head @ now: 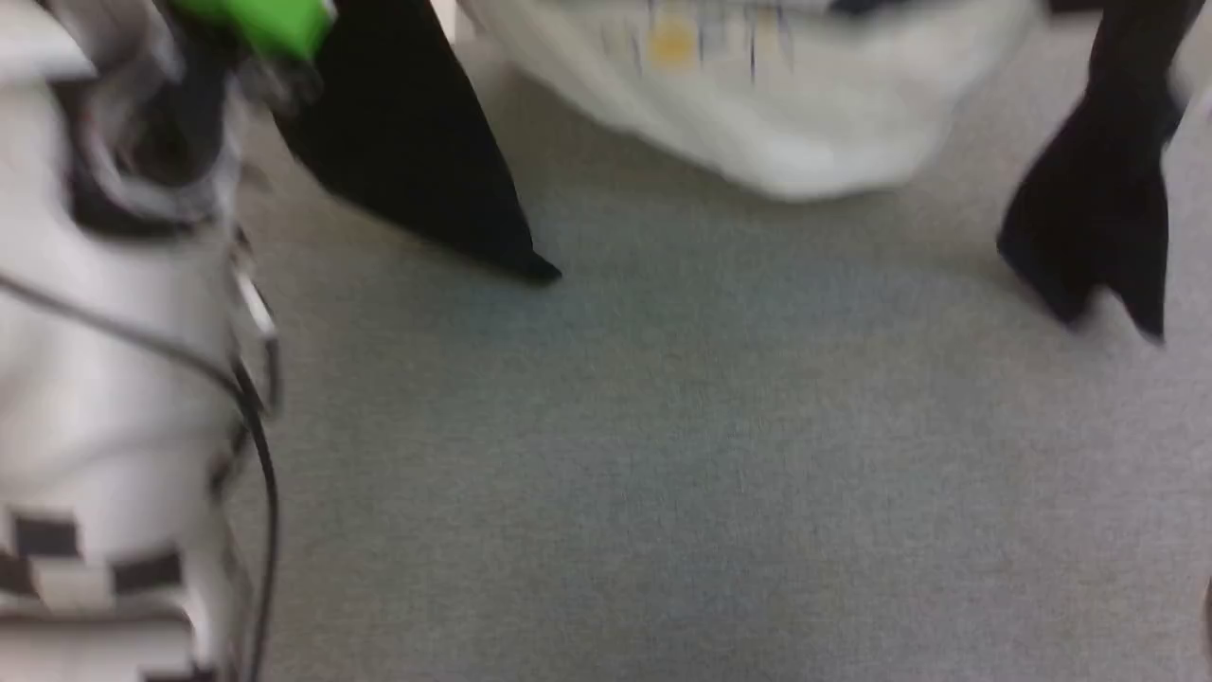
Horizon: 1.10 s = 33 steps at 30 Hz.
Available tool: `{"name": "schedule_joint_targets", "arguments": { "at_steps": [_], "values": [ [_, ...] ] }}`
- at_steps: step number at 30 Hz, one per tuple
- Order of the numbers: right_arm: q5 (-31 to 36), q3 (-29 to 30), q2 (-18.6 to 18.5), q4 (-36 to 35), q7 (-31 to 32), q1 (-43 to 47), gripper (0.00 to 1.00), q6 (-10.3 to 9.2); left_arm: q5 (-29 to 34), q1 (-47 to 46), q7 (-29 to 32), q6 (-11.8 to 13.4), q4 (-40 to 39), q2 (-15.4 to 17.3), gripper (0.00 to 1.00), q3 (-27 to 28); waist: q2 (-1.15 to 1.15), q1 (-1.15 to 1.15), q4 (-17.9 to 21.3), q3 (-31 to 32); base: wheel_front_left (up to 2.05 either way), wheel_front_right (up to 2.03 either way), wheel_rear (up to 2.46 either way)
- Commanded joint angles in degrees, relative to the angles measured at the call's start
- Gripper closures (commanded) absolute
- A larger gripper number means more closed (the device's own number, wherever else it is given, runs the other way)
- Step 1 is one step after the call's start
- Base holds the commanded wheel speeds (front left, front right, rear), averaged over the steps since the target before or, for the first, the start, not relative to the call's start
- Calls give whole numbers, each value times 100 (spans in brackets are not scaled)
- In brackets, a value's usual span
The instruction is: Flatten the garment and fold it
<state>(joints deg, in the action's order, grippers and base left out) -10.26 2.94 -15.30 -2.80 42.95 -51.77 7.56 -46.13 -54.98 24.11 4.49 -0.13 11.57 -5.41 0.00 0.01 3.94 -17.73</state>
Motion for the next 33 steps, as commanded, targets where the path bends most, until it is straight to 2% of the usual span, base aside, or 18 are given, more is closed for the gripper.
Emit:
{"name": "schedule_joint_targets", "arguments": {
  "at_steps": [1, 6, 9, 15, 19, 24, 29, 33],
  "values": [
    [63, -32, -36, 209, -114, -382, 100, -8, 175, -388, -78, 42, 168, 100, 100, 31, 0, -1, 242, -806, 0, 0, 0],
    [393, 49, -24, 1154, -675, -1887, 100, -8, 615, -1786, -503, 215, 966, 250, 100, 153, 0, -1, 390, -1398, 0, 0, 0],
    [605, 213, 83, 1604, -1160, -2652, 100, -8, 814, -2489, -883, 213, 1346, 296, 100, 196, 0, -1, 444, -1649, 0, 0, 0],
    [1034, 446, 226, 2126, -2276, -3762, 100, -8, 941, -3453, -1735, -118, 1891, 333, 100, 282, 0, -1, 492, -1897, 0, 0, 0],
    [1132, 430, 205, 2479, -2879, -4120, 100, -8, 878, -3694, -2002, -305, 2182, 310, 100, 312, 0, -1, 434, -1938, 0, 0, 0],
    [943, 269, 188, 2972, -3122, -3765, 100, -8, 980, -3282, -1923, -522, 2553, 474, 100, 115, 0, -1, 333, -1891, 0, 0, 0],
    [536, -113, 144, 3302, -3178, -2742, 100, -8, 1226, -2313, -1754, -712, 2802, 755, 100, -220, 0, -1, 259, -1645, 0, 0, 0],
    [82, -403, 89, 3289, -3124, -1777, 100, -8, 1309, -1312, -1462, -799, 2828, 962, 100, -461, 0, -1, 221, -1321, 0, 0, 0]
  ]
}}
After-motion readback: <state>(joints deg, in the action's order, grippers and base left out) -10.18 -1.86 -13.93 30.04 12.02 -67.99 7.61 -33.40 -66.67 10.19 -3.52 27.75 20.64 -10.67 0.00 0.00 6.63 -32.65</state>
